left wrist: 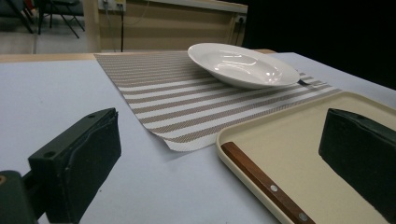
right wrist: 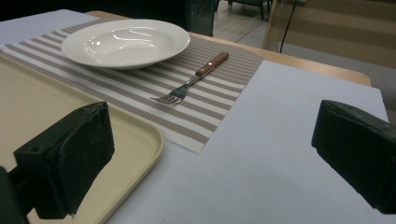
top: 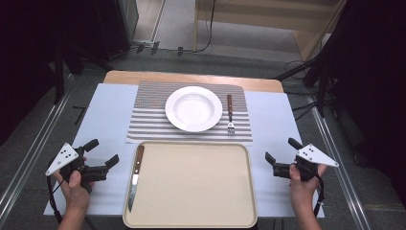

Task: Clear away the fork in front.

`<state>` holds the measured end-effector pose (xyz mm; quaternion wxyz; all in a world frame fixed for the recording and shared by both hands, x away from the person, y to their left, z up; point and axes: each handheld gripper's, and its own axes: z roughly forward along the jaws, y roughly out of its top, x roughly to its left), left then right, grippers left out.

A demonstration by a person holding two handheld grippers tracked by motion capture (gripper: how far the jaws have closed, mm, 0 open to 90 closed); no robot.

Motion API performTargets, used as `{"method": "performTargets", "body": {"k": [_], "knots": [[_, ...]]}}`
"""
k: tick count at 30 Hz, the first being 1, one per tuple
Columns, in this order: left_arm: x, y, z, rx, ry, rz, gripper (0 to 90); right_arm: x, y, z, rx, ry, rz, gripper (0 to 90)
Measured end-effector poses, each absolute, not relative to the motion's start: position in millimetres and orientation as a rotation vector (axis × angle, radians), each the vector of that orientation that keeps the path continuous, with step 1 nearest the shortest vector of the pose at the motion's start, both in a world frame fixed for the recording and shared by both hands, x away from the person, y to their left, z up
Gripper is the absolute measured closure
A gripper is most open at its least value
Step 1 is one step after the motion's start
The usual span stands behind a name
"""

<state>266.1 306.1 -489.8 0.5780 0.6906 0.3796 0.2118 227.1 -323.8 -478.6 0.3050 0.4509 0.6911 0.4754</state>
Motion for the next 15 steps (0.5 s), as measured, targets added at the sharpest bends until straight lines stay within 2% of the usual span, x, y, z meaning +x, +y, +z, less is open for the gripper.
{"method": "performTargets", "body": {"k": [15], "knots": [[267,311,-490,1.581,0.906,0.48,0.0,267,-316,-454,1.204,1.852,1.256,0.0]]}}
